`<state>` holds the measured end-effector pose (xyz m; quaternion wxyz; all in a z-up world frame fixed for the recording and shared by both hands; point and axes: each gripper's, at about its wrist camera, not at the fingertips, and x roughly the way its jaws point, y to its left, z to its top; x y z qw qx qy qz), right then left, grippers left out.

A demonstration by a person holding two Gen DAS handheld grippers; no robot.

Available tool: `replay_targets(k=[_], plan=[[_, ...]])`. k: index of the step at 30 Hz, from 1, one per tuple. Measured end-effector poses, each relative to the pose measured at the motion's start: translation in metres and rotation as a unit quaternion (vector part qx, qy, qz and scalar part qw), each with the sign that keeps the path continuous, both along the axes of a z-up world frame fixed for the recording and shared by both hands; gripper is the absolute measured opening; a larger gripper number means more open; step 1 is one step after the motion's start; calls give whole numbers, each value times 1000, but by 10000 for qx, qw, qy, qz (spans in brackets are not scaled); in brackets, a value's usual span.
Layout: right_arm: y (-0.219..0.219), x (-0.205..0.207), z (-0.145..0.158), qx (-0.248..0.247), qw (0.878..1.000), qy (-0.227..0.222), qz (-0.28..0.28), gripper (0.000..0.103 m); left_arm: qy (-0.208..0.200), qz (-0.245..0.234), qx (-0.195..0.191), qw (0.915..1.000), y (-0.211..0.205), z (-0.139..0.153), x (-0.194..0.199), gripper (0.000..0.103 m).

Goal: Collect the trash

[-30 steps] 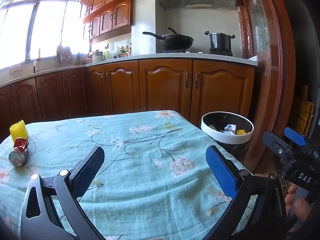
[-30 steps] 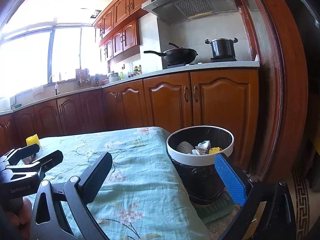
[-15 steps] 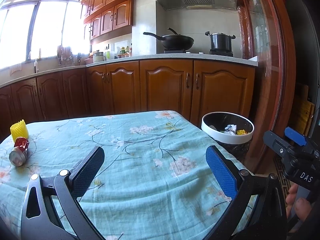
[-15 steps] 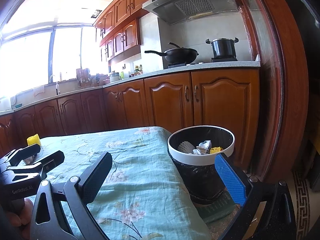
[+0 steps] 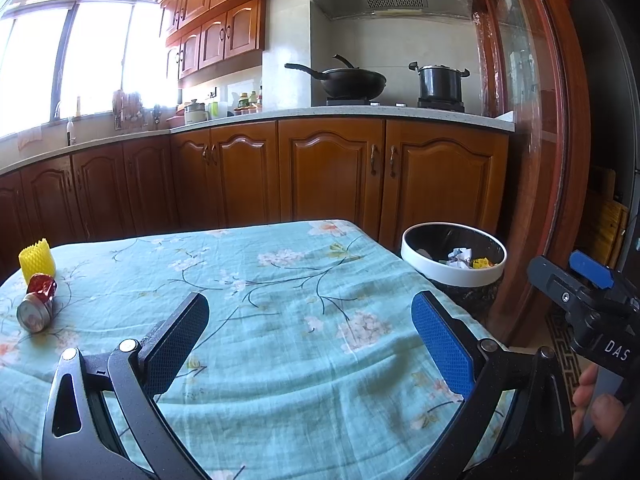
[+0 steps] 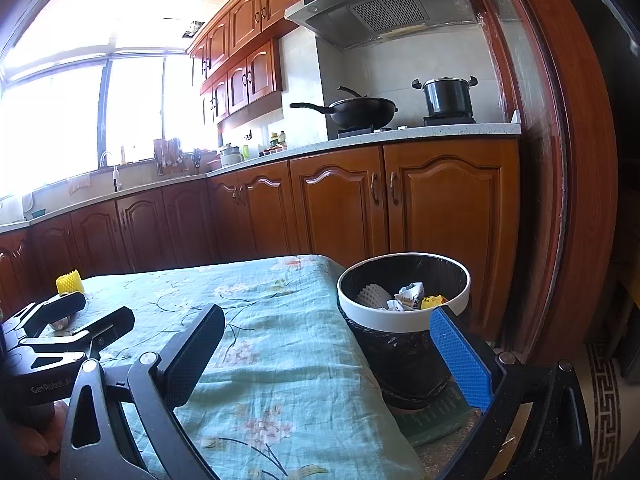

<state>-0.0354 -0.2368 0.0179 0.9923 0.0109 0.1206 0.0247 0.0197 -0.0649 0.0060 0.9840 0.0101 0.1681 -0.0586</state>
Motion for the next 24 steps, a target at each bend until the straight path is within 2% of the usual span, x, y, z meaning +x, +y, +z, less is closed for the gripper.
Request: replay_targets(k=[24], plan=[[5,-1,2,34,10000,41,44,103,49,-53,-1,10000,0,-4,2,103]])
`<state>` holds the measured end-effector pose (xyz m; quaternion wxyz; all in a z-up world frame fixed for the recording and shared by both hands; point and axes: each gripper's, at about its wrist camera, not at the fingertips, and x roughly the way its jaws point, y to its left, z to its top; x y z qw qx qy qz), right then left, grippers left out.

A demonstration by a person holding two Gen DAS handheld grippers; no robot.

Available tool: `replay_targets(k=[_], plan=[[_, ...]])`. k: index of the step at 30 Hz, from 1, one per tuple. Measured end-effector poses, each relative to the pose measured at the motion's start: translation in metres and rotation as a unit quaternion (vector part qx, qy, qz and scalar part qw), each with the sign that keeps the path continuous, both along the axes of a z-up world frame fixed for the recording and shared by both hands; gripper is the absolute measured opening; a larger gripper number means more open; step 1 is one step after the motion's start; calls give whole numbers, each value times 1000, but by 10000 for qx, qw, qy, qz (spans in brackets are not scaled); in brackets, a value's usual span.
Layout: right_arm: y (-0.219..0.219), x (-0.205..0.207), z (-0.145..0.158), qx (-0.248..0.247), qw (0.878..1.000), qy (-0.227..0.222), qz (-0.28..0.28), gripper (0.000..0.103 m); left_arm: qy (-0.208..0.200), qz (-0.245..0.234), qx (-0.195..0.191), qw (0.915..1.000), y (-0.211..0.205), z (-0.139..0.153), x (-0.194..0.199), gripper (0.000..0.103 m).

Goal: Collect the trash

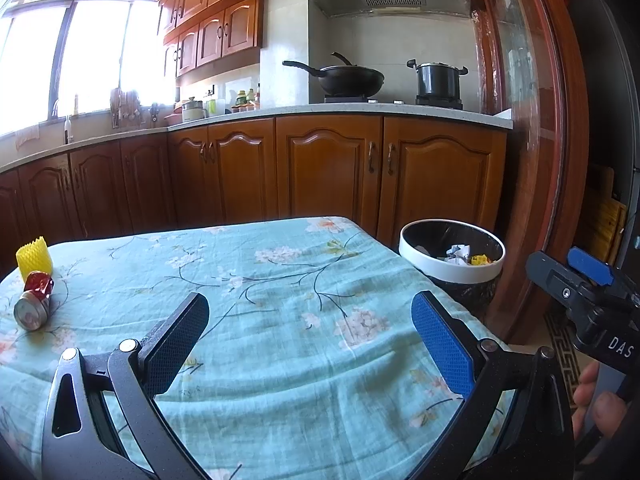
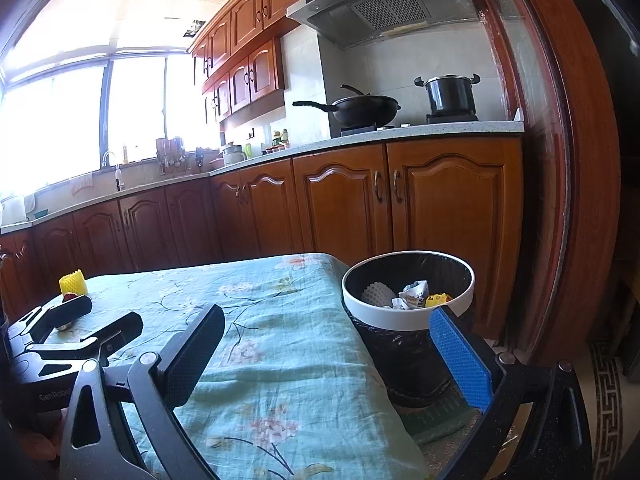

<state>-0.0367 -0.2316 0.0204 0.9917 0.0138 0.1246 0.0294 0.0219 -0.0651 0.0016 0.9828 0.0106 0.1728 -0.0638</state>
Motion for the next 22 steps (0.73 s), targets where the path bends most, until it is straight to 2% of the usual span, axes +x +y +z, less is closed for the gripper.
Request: replay_targets(k=[22], plan=[[7,15,1,123,9994,318,75,103,250,-86,-178,9995,10,2,12,103]])
